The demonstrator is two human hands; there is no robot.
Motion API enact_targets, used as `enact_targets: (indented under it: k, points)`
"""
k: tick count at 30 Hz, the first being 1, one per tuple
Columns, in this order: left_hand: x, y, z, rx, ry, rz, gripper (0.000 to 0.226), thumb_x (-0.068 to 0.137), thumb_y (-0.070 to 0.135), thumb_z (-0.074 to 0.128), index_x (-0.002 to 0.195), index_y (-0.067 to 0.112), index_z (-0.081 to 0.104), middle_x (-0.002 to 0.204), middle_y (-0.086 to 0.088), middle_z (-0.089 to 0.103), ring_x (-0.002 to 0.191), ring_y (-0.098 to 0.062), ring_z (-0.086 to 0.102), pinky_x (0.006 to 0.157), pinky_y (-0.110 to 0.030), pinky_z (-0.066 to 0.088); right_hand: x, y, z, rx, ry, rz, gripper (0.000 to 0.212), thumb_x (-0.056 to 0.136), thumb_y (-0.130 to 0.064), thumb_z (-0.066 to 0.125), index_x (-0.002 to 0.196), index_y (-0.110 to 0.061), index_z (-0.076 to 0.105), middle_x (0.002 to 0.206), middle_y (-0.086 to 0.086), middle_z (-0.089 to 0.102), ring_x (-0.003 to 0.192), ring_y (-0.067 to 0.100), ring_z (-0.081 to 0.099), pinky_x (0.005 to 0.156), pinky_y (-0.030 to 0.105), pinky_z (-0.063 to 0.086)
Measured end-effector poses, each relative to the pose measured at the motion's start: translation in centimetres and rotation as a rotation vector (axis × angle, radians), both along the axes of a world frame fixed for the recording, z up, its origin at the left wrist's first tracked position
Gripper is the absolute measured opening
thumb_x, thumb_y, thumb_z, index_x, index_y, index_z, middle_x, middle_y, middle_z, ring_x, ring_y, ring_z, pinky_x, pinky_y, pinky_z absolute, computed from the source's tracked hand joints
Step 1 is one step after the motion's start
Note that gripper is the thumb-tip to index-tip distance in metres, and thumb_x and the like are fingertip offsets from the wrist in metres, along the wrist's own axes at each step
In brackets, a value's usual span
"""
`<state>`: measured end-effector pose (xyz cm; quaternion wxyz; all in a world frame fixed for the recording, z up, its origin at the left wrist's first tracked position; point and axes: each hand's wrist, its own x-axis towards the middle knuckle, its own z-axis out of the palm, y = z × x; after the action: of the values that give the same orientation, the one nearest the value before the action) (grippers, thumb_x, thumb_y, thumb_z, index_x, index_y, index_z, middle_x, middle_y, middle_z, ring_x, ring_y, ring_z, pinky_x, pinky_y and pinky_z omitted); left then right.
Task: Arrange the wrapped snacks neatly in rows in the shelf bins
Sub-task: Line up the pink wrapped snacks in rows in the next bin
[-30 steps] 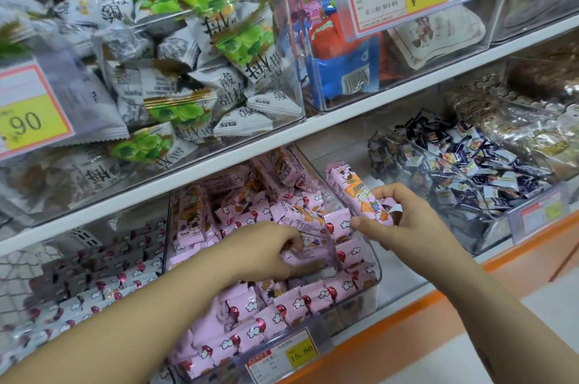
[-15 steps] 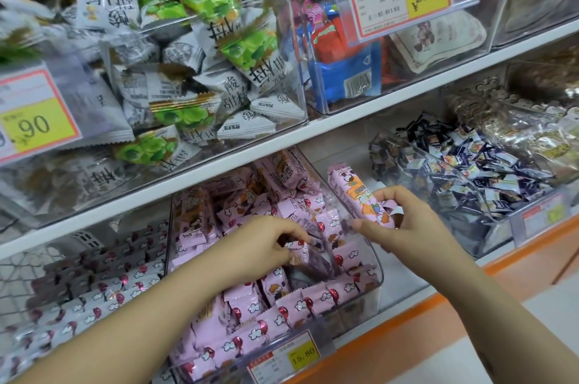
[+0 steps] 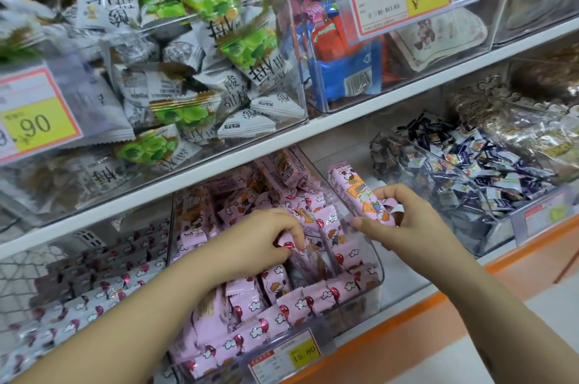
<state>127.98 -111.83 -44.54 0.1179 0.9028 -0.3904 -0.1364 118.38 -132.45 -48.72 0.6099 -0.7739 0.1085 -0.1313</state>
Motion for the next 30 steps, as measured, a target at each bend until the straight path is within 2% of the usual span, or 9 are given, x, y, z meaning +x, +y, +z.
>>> enact_targets:
  k: [5,8,11,13,16,19,21,25,30]
  points:
    - [0.4,0.6,0.3,-0.059,0.014,-0.017,0.033,0.086,0.009,0.063,0.080,0.041,0.057,0.107,0.023,0.055,0.100,0.014,0.048,0.089,-0.007,0.032,0.0,-0.1,-0.2,-0.005,0.016,-0.001,0.033,0.071,-0.036,0.077,0.090,-0.030,0.052,0.088,0.027,0.065,0.059,0.024,0.048,0.058,0.035,0.039]
    - [-0.1,1.1,0.9,-0.134,0.019,0.008,0.022,0.083,0.012,0.067,0.082,0.034,0.063,0.107,0.019,0.057,0.096,0.014,0.051,0.083,-0.002,0.032,0.0,-0.1,-0.2,0.005,0.006,0.001,0.032,0.072,-0.033,0.078,0.091,-0.028,0.052,0.083,0.020,0.067,0.058,0.023,0.047,0.057,0.034,0.040]
    - [-0.7,1.5,1.5,-0.274,-0.014,0.071,0.016,0.078,0.023,0.074,0.076,0.031,0.061,0.098,0.016,0.061,0.092,0.005,0.058,0.087,-0.017,0.042,0.0,-0.1,-0.1,0.021,-0.026,0.002,0.030,0.073,-0.029,0.078,0.089,-0.028,0.053,0.078,0.009,0.069,0.057,0.024,0.048,0.055,0.033,0.040]
    - [-1.1,1.8,1.7,-0.373,-0.062,0.155,0.018,0.080,0.024,0.072,0.076,0.032,0.056,0.092,0.012,0.064,0.082,-0.002,0.062,0.081,-0.026,0.045,0.0,0.1,0.0,0.022,-0.048,-0.012,0.029,0.073,-0.029,0.078,0.090,-0.029,0.054,0.080,0.010,0.069,0.058,0.034,0.050,0.057,0.039,0.046]
    - [-1.4,2.1,2.0,-0.428,-0.109,0.285,0.020,0.084,0.026,0.067,0.089,0.035,0.050,0.086,0.003,0.066,0.064,-0.020,0.057,0.061,-0.024,0.044,-0.1,0.2,0.0,0.022,-0.084,-0.055,0.026,0.074,-0.032,0.076,0.089,-0.035,0.055,0.086,0.011,0.069,0.079,0.044,0.060,0.071,0.053,0.052]
    - [-1.4,2.5,1.9,-0.500,-0.056,0.352,0.034,0.084,0.022,0.066,0.104,0.039,0.046,0.101,0.010,0.065,0.077,-0.020,0.058,0.056,-0.011,0.038,-0.3,0.1,0.1,-0.003,-0.116,-0.122,0.023,0.075,-0.033,0.075,0.087,-0.036,0.055,0.089,0.004,0.068,0.080,0.040,0.062,0.072,0.051,0.053]
    - [-1.7,2.5,1.5,-0.497,-0.010,0.360,0.038,0.084,0.019,0.067,0.107,0.042,0.048,0.105,-0.001,0.068,0.086,-0.025,0.062,0.058,-0.010,0.040,-0.3,-0.1,-0.1,-0.012,-0.122,-0.172,0.023,0.077,-0.029,0.075,0.088,-0.031,0.055,0.087,0.003,0.068,0.078,0.038,0.063,0.069,0.048,0.053]
    - [-2.4,1.8,0.6,-0.335,-0.010,0.288,0.032,0.084,0.024,0.068,0.098,0.047,0.050,0.100,0.025,0.058,0.078,0.007,0.056,0.066,-0.006,0.039,0.4,-1.4,-1.7,-0.151,-0.068,-0.270,0.028,0.077,-0.026,0.076,0.093,-0.023,0.054,0.097,0.007,0.062,0.072,0.025,0.056,0.056,0.030,0.041]
    - [-2.2,1.5,0.4,-0.229,-0.025,0.260,0.033,0.086,0.029,0.066,0.117,0.035,0.055,0.118,0.018,0.057,0.077,0.008,0.055,0.059,-0.003,0.033,0.7,-2.5,-4.1,-0.358,0.147,-0.200,0.034,0.072,-0.024,0.079,0.077,-0.027,0.046,0.091,0.008,0.058,0.076,0.023,0.051,0.053,0.027,0.034]
